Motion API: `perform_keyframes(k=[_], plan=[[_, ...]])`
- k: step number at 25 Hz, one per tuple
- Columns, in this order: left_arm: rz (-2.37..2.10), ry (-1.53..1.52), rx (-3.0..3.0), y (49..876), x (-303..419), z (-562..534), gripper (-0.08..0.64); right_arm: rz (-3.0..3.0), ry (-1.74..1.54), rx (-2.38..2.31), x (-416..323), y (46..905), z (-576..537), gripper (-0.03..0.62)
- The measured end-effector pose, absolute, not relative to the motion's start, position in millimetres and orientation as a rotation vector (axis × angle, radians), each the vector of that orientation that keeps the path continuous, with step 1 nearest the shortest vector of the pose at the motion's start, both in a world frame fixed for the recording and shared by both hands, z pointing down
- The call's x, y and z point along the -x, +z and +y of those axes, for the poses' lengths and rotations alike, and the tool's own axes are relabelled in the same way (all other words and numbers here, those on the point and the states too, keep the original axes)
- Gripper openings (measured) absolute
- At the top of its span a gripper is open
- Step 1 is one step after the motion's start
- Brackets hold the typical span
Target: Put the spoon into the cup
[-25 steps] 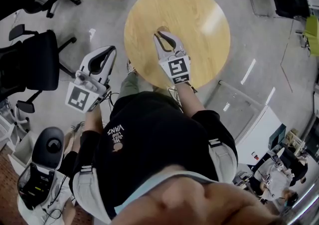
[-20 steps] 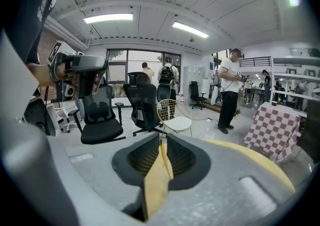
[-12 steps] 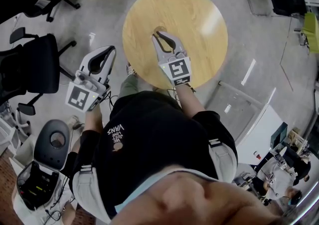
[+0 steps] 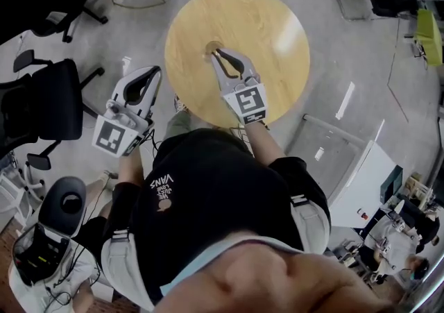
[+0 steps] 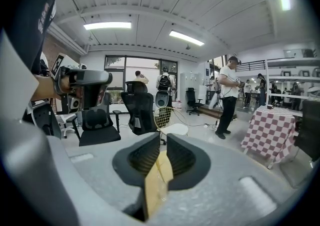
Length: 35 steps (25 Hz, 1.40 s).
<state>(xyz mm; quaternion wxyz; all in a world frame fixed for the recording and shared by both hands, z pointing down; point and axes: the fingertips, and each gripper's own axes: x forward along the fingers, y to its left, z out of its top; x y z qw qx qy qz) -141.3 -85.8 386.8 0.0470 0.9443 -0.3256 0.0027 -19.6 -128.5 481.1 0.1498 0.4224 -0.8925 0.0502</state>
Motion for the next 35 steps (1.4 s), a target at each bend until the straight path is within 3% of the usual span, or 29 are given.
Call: perform_keyframes(k=[6, 8, 35], plan=[[-0.965, 0.012, -2.878, 382, 124, -85, -0.003, -2.582, 0.146, -1.230, 6, 469, -121, 0.033], [-0.954, 0.004, -2.901, 381, 120, -84, -0.003, -2.588, 0.146, -1.238, 2, 465, -117, 0.002], [-0.851, -0.038, -2.957, 369, 70, -77, -0.003, -2.567, 0.155, -1.377, -63, 431, -89, -0.003]])
